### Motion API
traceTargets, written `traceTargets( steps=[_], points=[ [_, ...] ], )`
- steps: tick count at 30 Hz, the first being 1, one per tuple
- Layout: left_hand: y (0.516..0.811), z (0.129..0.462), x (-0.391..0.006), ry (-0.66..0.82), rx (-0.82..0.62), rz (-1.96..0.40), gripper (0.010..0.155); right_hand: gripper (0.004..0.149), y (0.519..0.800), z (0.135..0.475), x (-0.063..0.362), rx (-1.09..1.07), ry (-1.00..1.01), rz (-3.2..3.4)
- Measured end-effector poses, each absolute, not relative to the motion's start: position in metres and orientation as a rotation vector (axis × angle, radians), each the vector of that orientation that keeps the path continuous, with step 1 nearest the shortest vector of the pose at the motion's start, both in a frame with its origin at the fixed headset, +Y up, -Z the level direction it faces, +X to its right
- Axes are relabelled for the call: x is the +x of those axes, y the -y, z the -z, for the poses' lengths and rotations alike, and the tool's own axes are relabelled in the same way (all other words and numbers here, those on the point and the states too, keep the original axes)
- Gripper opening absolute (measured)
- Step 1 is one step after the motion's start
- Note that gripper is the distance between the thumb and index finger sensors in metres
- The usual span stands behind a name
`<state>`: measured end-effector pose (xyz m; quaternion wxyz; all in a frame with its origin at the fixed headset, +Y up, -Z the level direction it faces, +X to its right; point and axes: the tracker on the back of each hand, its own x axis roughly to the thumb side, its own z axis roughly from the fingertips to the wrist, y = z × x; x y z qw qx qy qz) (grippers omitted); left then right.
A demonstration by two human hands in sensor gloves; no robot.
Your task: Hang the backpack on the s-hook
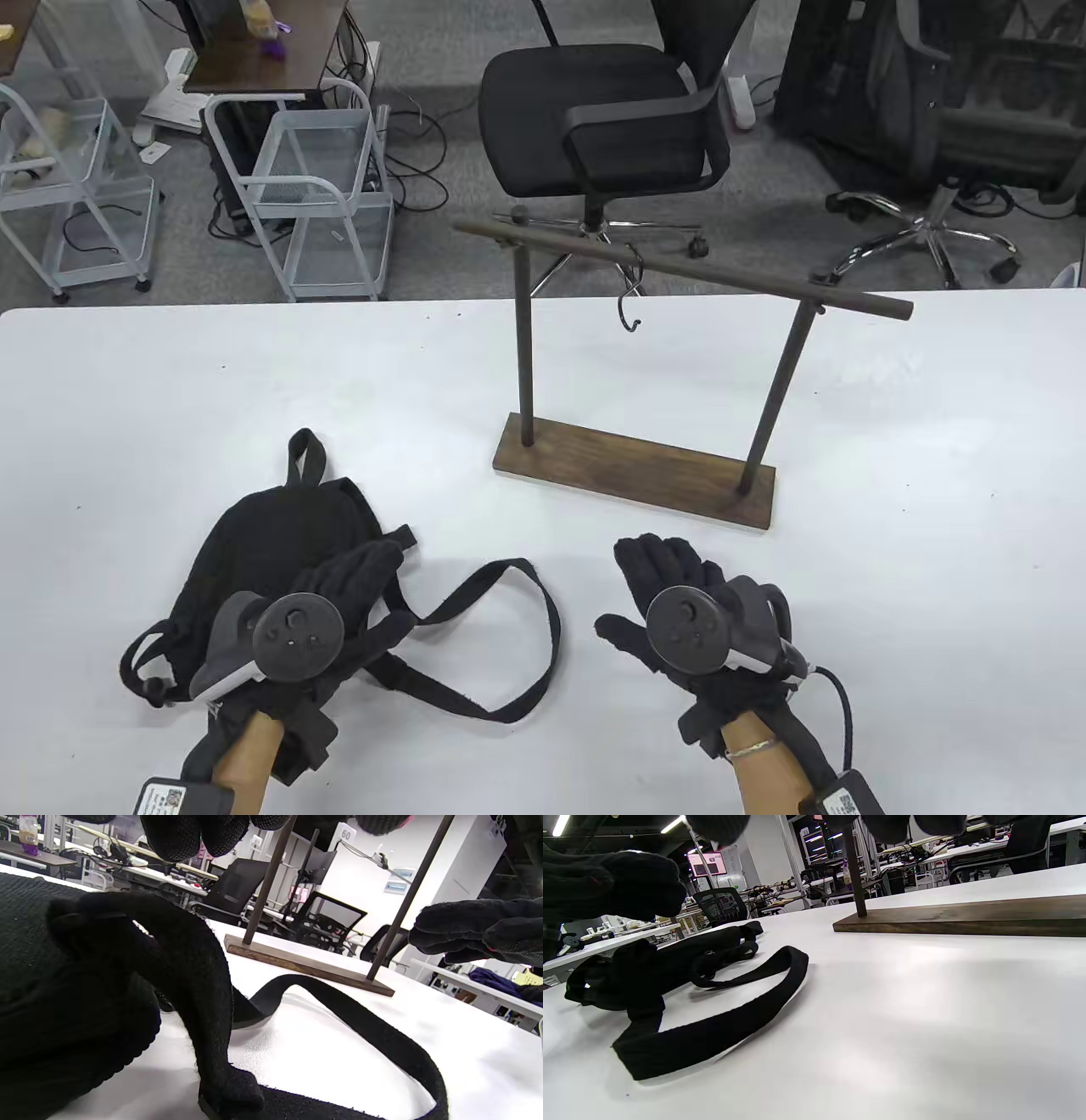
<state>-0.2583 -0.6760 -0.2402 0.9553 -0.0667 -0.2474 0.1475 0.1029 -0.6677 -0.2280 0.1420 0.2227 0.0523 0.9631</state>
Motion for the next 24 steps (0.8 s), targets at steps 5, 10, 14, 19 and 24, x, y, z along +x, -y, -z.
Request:
traceTargets(
  steps=[5, 10, 14, 19, 24],
  points=[
    [0.677, 0.241, -0.259, 0.488, -0.137, -0.277, 0.074, 0.082, 0.668, 0.228, 0.105, 0.622, -0.132, -2.781],
    [0.676, 0.246, -0.271, 0.359, -0.081, -0.210, 0.073, 0.081, 0.670, 0.230, 0.107, 0.609, -0.152, -2.772],
    [0.681, 0.255, -0.292, 0.187, -0.078, -0.133, 0.072, 0.081, 0.668, 0.228, 0.105, 0.624, -0.143, -2.775],
    [0.690, 0.261, -0.329, -0.049, -0.139, -0.076, 0.073, 0.081, 0.668, 0.228, 0.104, 0.629, -0.141, -2.784],
    [0.705, 0.262, -0.361, -0.278, -0.274, 0.011, 0.077, 0.081, 0.668, 0.228, 0.104, 0.624, -0.159, -2.780]
  ],
)
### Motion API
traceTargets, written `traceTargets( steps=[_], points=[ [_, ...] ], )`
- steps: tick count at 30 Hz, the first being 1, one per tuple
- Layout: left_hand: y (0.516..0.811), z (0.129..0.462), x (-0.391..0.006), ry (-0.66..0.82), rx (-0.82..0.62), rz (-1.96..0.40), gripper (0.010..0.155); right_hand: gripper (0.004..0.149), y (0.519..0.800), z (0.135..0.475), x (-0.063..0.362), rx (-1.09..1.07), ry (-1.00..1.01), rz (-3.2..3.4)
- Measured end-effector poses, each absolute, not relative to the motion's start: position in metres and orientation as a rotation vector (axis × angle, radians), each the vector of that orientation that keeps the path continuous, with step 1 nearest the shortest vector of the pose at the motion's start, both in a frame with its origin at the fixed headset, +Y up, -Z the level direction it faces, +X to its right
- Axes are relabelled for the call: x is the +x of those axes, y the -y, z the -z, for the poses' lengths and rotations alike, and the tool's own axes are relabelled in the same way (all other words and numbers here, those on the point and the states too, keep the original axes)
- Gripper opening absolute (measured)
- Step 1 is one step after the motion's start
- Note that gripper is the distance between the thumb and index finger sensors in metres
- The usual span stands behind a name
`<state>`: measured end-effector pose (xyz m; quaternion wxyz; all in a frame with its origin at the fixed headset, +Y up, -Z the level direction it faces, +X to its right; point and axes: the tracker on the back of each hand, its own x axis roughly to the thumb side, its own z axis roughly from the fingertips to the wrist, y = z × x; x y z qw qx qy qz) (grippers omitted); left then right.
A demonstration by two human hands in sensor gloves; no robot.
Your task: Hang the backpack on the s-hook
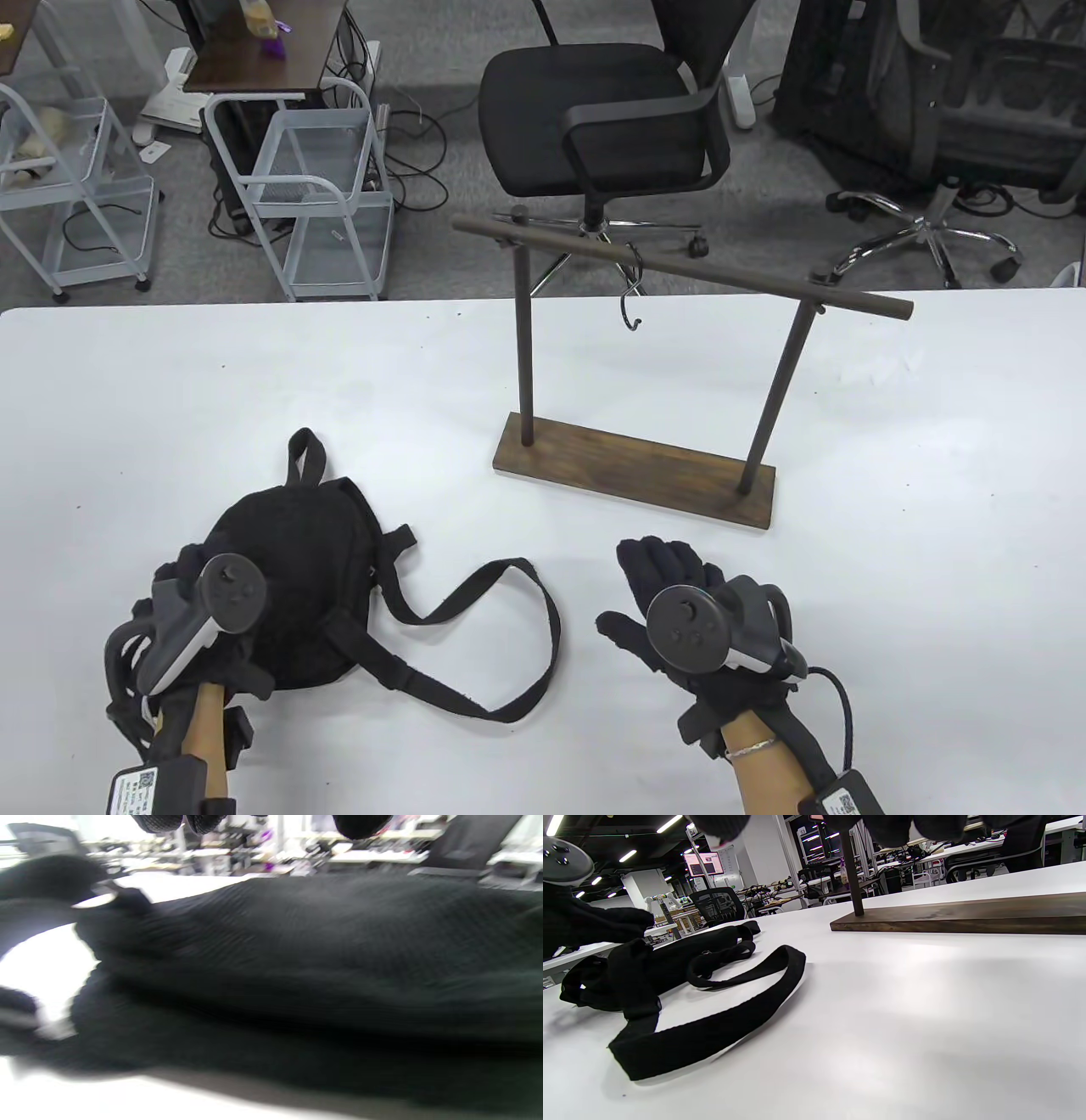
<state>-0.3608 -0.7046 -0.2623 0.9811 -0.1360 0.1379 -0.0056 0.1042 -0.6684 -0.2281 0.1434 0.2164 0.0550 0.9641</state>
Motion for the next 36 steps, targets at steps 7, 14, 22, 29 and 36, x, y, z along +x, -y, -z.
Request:
traceTargets(
  steps=[7, 14, 22, 29, 36],
  points=[
    [0.721, 0.261, -0.390, -0.427, -0.430, -0.024, 0.085, 0.081, 0.669, 0.228, 0.103, 0.626, -0.167, -2.786],
    [0.730, 0.265, -0.395, -0.490, -0.652, -0.102, 0.093, 0.082, 0.670, 0.228, 0.103, 0.622, -0.177, -2.789],
    [0.718, 0.267, -0.398, -0.512, -0.610, -0.199, 0.055, 0.081, 0.670, 0.229, 0.103, 0.619, -0.178, -2.791],
    [0.691, 0.262, -0.390, -0.388, -0.171, -0.436, 0.043, 0.080, 0.670, 0.229, 0.102, 0.624, -0.175, -2.774],
    [0.659, 0.253, -0.350, 0.001, 0.156, -0.550, 0.042, 0.084, 0.667, 0.225, 0.096, 0.659, -0.156, -2.651]
  ],
)
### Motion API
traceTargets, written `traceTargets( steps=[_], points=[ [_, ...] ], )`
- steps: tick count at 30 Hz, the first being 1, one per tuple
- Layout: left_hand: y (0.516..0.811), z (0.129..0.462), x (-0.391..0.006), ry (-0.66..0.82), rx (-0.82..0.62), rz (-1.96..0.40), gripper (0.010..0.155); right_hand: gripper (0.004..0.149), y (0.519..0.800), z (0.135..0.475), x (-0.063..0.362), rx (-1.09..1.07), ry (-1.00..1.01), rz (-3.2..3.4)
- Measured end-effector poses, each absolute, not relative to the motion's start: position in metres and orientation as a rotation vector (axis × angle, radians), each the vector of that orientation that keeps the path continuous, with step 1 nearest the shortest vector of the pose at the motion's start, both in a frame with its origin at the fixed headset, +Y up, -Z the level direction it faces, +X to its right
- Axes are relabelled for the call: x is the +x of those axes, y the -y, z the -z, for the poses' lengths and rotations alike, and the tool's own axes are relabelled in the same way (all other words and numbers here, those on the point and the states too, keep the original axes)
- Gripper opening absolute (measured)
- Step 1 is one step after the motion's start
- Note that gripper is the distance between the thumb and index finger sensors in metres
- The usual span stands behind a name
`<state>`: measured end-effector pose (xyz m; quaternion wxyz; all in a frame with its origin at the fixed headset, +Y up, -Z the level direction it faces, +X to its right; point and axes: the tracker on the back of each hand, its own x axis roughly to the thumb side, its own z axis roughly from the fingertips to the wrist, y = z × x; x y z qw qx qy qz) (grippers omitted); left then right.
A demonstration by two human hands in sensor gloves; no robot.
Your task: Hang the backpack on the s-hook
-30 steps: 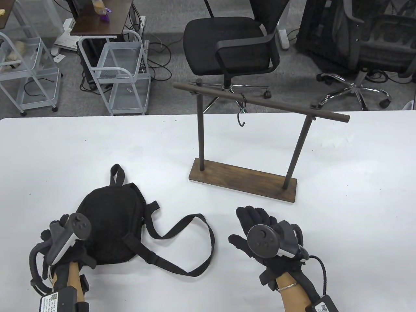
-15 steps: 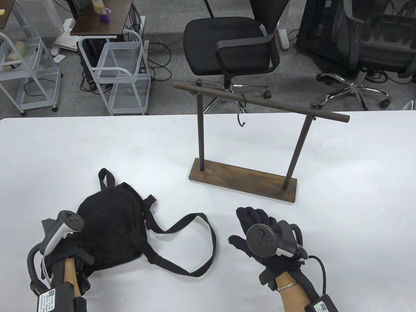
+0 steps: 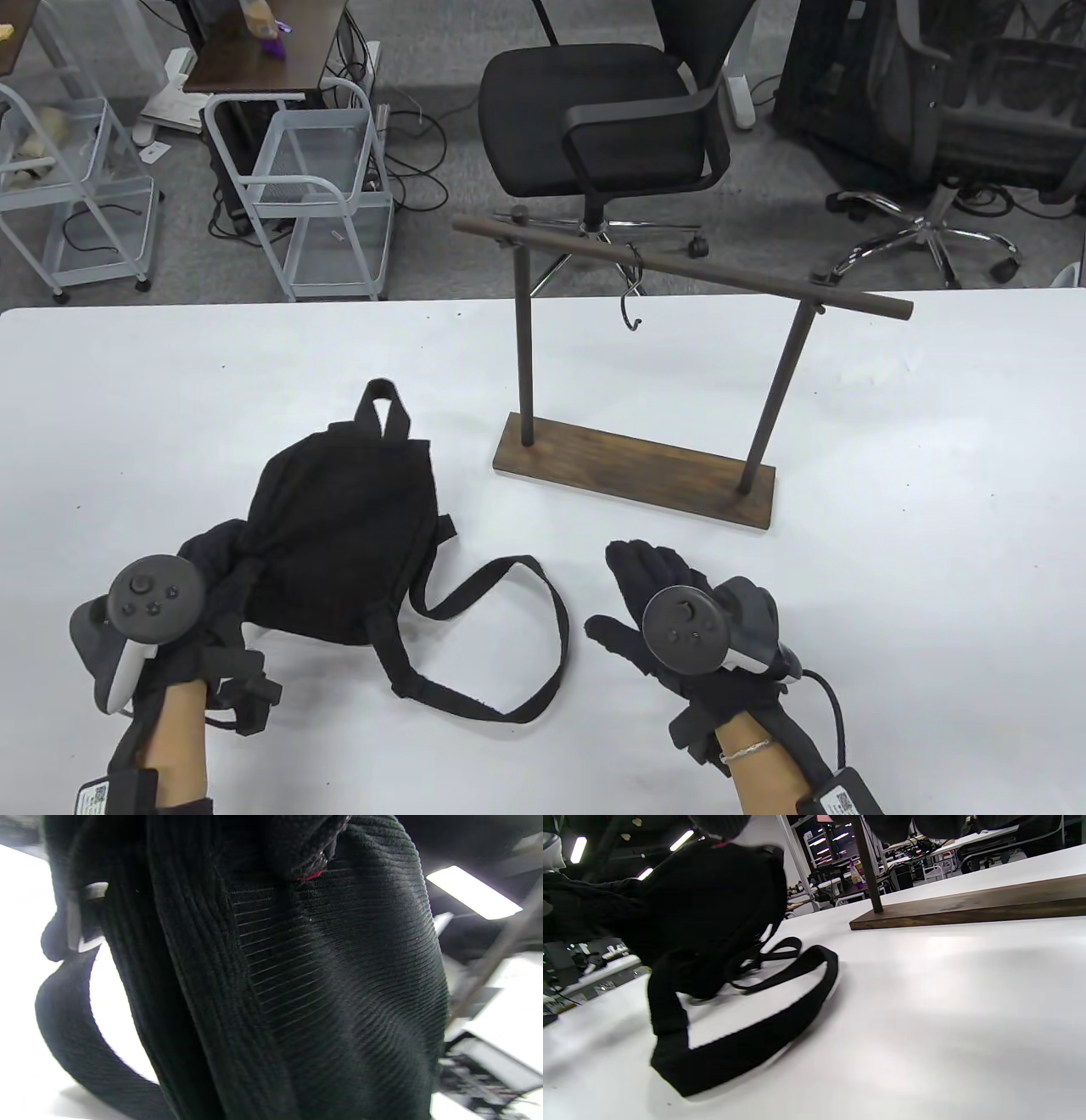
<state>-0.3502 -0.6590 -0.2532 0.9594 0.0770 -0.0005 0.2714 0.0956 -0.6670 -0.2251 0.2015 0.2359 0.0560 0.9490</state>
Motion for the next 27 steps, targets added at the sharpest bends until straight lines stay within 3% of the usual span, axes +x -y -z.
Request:
traceTargets(
  steps=[6, 13, 14, 19, 23, 27],
  points=[
    [0.646, 0.245, -0.303, 0.226, 0.255, -0.565, 0.042, 0.089, 0.661, 0.219, 0.090, 0.657, -0.079, -2.450],
    [0.644, 0.230, -0.257, 0.456, 0.244, -0.510, 0.042, 0.091, 0.657, 0.215, 0.094, 0.541, 0.052, -2.174],
    [0.644, 0.228, -0.251, 0.486, 0.251, -0.487, 0.042, 0.088, 0.658, 0.215, 0.095, 0.522, 0.048, -2.119],
    [0.649, 0.223, -0.234, 0.556, 0.253, -0.327, 0.044, 0.049, 0.658, 0.219, 0.100, 0.391, 0.077, -1.845],
    [0.654, 0.224, -0.230, 0.560, 0.193, -0.100, 0.057, 0.042, 0.655, 0.228, 0.102, 0.356, 0.050, -1.741],
    [0.657, 0.232, -0.248, 0.453, 0.210, -0.062, 0.062, 0.040, 0.636, 0.249, 0.107, 0.378, 0.117, -1.808]
  ],
)
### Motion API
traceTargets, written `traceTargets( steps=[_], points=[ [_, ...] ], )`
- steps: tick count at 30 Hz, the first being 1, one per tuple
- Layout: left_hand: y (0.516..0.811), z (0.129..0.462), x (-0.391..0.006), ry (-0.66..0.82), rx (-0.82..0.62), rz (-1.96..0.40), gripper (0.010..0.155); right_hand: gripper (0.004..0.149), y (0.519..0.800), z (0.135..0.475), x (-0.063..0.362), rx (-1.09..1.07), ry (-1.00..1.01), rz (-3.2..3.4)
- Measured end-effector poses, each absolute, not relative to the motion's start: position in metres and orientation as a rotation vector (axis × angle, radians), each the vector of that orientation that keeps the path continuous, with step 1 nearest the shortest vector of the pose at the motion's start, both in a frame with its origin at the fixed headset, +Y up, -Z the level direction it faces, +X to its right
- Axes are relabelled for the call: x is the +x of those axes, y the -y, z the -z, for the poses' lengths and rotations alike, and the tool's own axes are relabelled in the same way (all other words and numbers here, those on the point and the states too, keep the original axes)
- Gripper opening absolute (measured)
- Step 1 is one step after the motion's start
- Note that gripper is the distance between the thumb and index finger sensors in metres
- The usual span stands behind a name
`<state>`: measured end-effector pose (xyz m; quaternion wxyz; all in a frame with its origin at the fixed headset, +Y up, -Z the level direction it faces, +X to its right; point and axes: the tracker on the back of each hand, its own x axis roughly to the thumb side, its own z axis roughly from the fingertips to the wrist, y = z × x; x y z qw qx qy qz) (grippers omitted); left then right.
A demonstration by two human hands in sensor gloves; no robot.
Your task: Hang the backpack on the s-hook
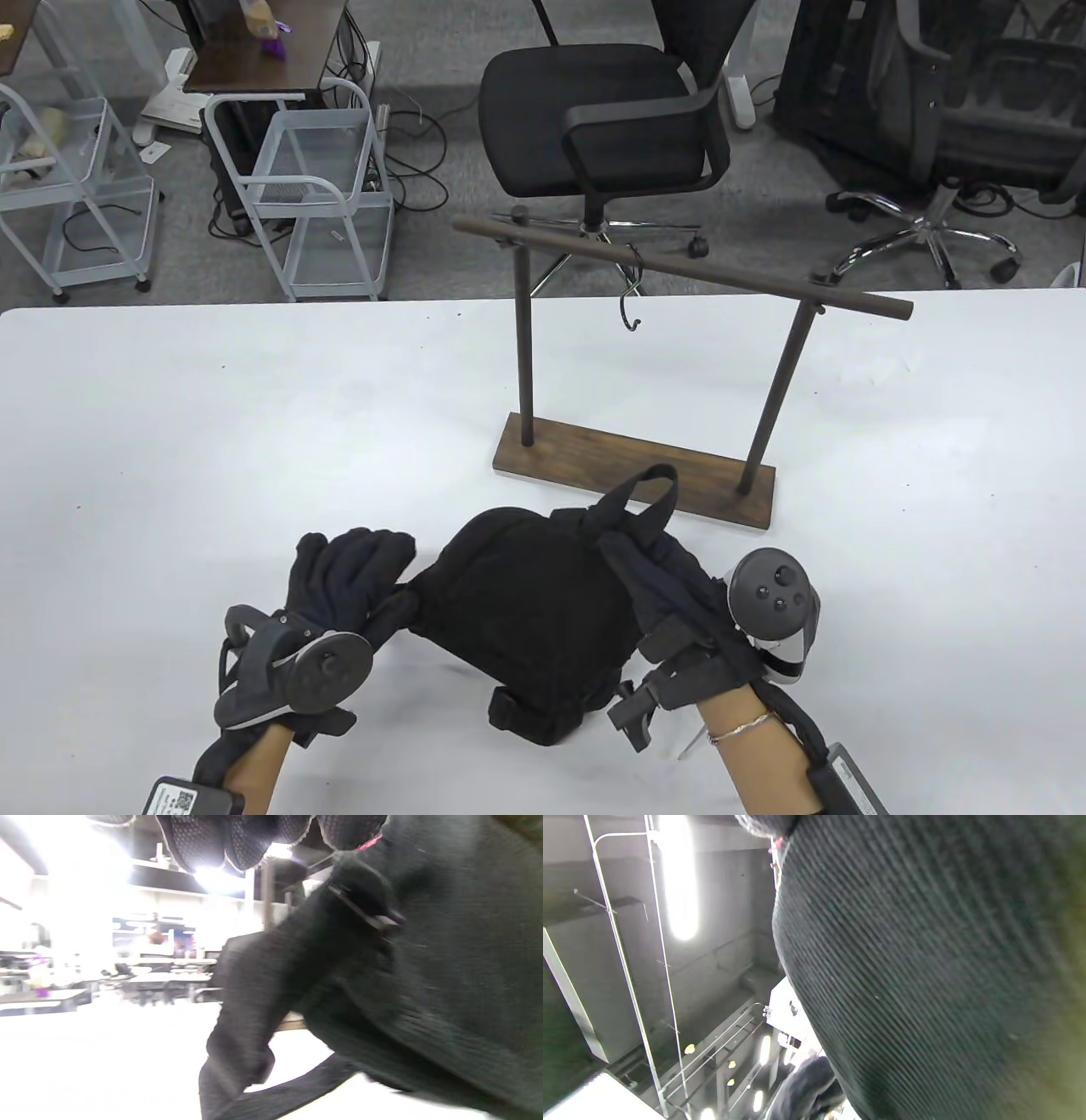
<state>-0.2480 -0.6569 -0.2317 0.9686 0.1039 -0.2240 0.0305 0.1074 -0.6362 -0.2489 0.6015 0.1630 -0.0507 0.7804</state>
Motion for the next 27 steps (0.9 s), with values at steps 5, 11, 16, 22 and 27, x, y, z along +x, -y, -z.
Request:
traceTargets(
  steps=[5, 11, 16, 22, 27],
  points=[
    [0.667, 0.245, -0.285, 0.285, 0.115, -0.131, 0.065, 0.039, 0.602, 0.283, 0.104, 0.392, 0.201, -1.912],
    [0.672, 0.253, -0.308, 0.210, 0.090, -0.158, 0.065, 0.039, 0.563, 0.320, 0.093, 0.328, 0.264, -2.000],
    [0.672, 0.254, -0.309, 0.230, 0.079, -0.156, 0.065, 0.039, 0.557, 0.350, 0.095, 0.197, 0.263, -2.028],
    [0.670, 0.255, -0.310, 0.246, 0.086, -0.206, 0.065, 0.039, 0.585, 0.363, 0.115, 0.018, 0.195, -1.969],
    [0.670, 0.253, -0.310, 0.234, 0.077, -0.191, 0.065, 0.041, 0.608, 0.357, 0.129, -0.070, 0.158, -1.926]
  ],
)
